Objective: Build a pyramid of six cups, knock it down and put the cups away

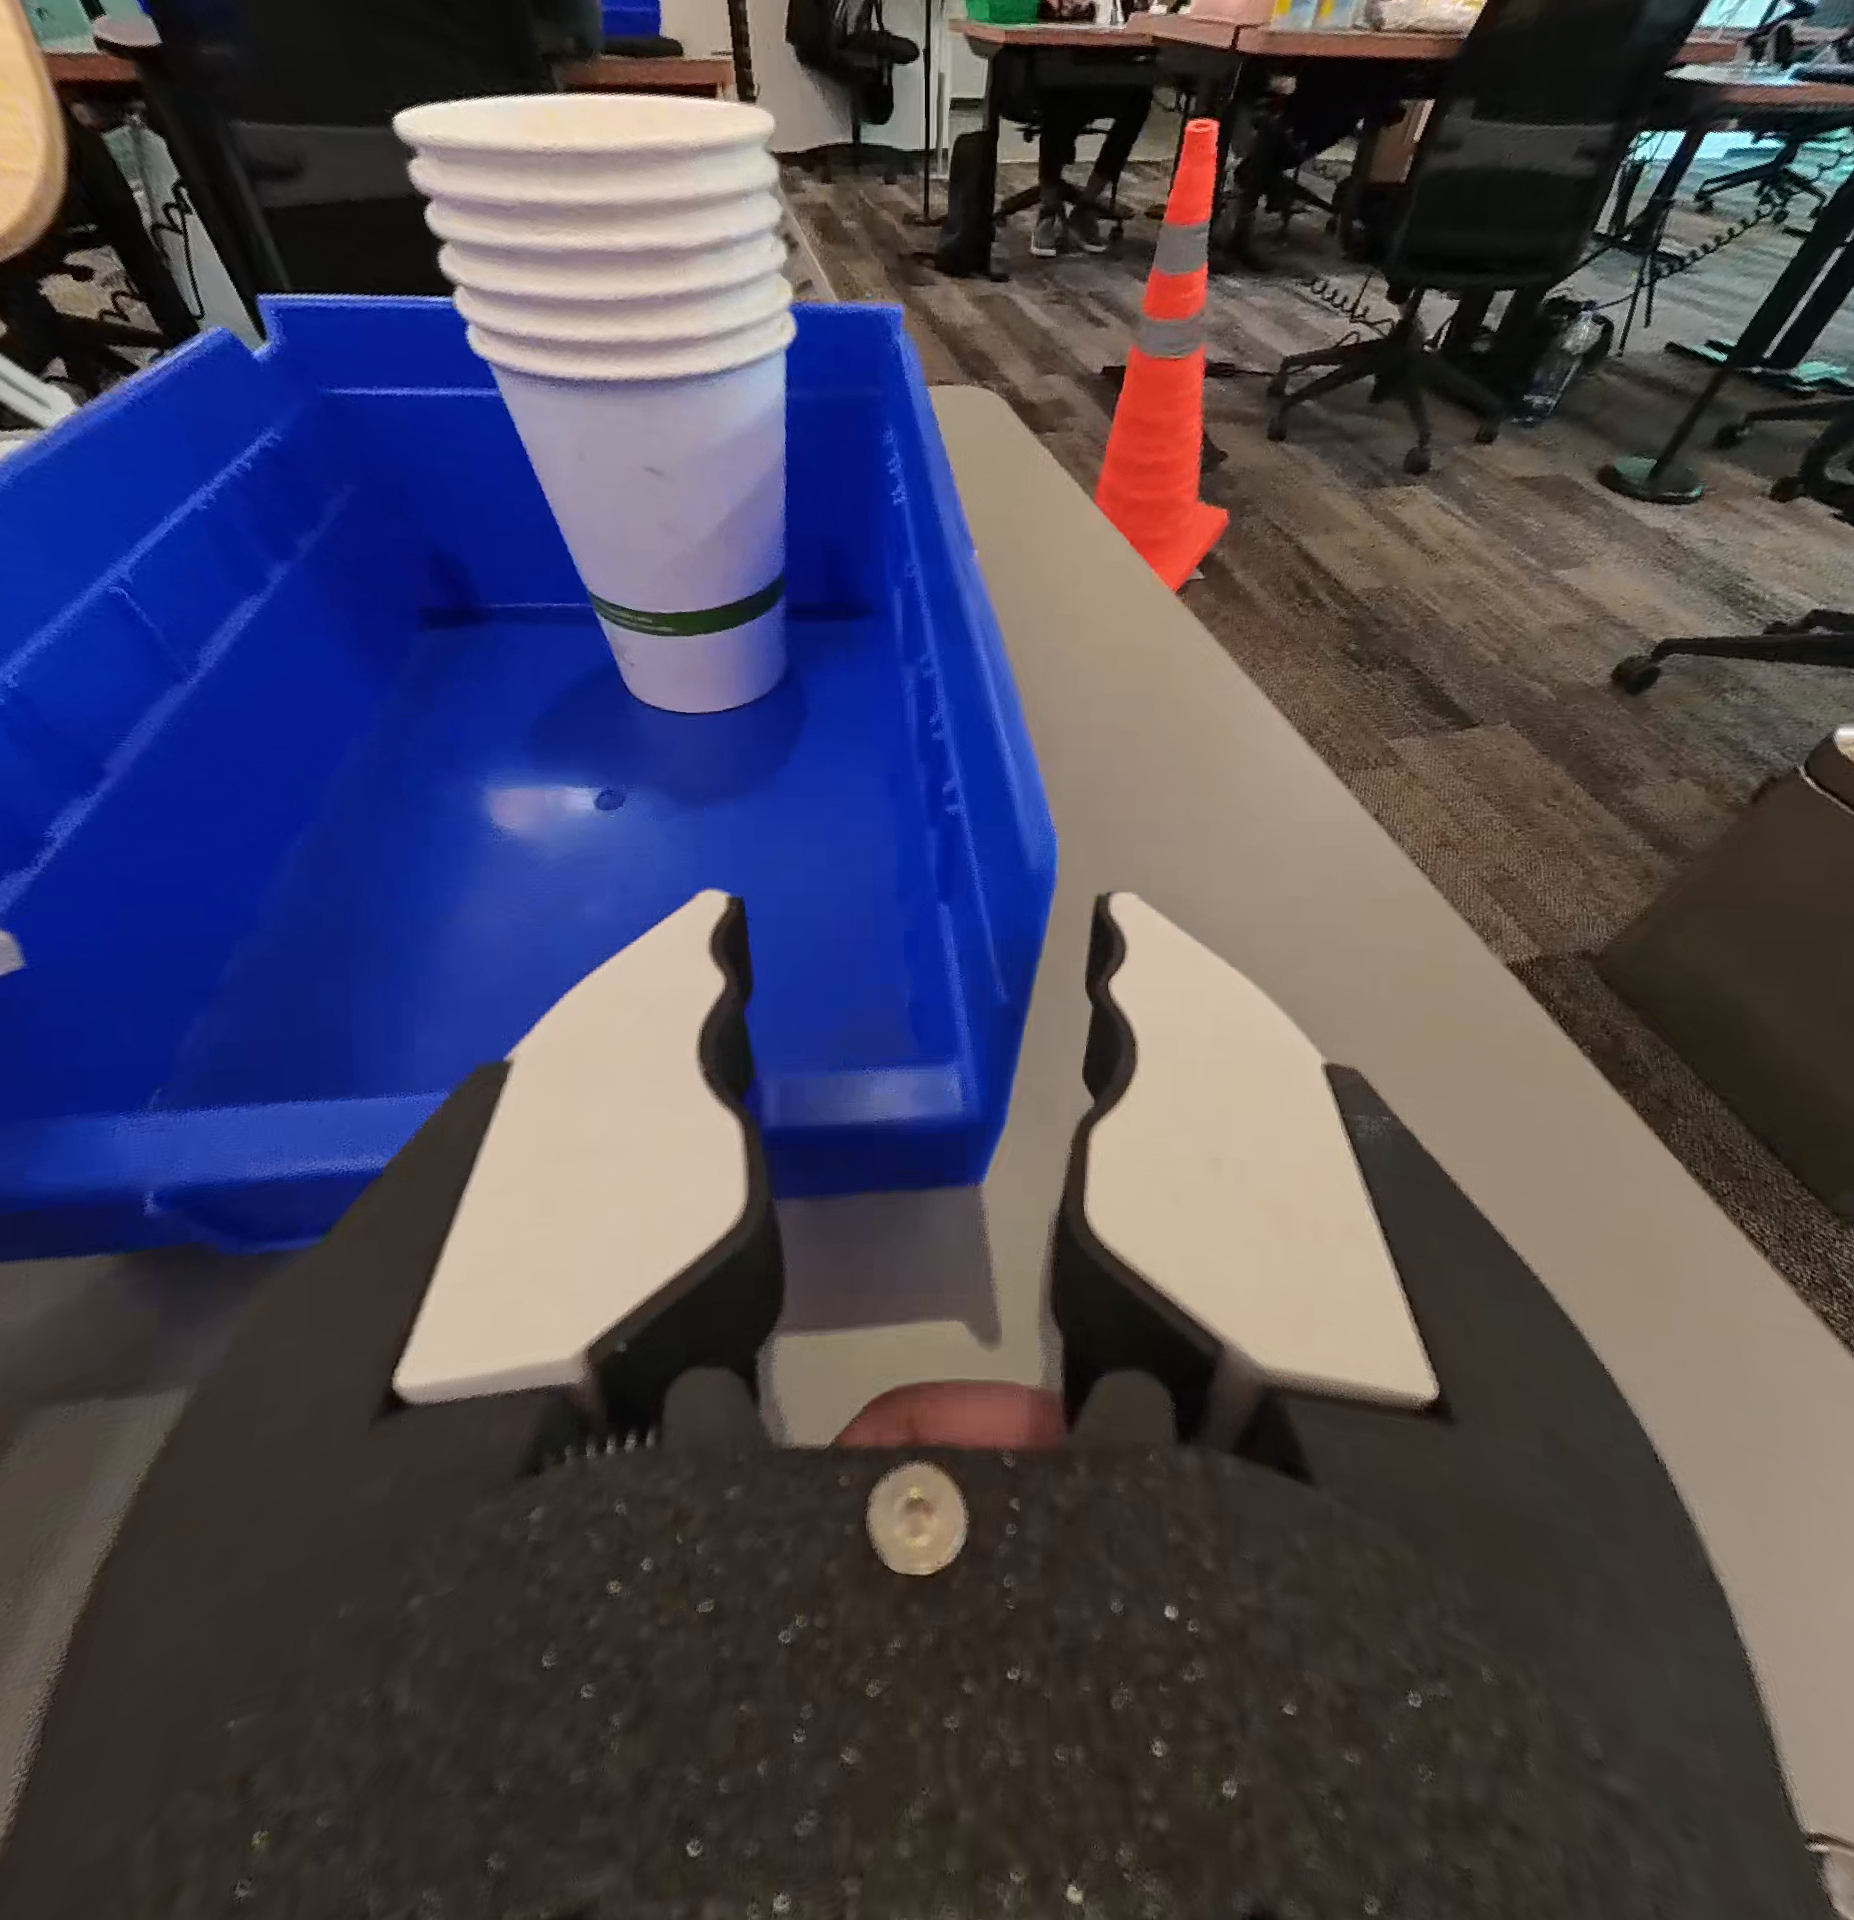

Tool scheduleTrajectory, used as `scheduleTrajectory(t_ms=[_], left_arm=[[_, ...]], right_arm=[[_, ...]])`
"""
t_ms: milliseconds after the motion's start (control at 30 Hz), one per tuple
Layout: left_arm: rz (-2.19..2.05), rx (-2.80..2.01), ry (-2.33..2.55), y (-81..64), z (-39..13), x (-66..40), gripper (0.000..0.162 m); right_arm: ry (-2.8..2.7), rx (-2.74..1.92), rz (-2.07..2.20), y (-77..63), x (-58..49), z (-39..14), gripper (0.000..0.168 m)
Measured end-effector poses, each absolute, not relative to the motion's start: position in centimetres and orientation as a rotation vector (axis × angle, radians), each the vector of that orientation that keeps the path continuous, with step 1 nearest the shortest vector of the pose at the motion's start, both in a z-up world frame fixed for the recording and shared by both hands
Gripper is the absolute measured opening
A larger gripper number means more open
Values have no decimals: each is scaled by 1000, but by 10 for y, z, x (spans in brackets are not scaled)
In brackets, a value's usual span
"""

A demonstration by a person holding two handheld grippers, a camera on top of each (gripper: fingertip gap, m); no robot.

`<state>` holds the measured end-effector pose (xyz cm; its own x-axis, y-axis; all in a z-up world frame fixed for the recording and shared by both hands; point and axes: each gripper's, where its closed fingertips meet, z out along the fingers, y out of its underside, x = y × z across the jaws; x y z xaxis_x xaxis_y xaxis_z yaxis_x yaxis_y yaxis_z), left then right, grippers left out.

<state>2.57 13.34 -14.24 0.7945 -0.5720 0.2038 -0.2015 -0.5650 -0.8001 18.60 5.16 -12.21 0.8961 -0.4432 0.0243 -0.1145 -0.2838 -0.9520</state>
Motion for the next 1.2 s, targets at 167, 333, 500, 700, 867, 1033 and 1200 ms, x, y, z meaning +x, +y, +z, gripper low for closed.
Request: scheduleTrajectory(t_ms=[167, 333, 500, 700, 867, 1033, 1200], left_arm=[[-529, -2145, 552, 127, -141, -2, 10], [-468, -2108, 494, 129, -123, -57, 4], [-385, -2072, 426, 135, -99, -144, 4], [-250, -2088, 303, 144, -105, -250, 3], [-217, -2094, 253, 149, -118, -290, 3], [-248, -2063, 241, 154, -132, -294, 4], [-463, -2048, 329, 129, -111, -290, 64]], right_arm=[[449, -1836, -317, 51, 171, -116, 10], [447, -1810, -206, 53, 115, -95, 3], [377, -1757, -95, 72, 33, -78, 3], [228, -1820, -48, 104, -64, -94, 2], [192, -1821, -45, 114, -99, -104, 3], [213, -1806, -63, 113, -106, -114, 8], [12, -1851, 40, 90, -124, -112, 39]])
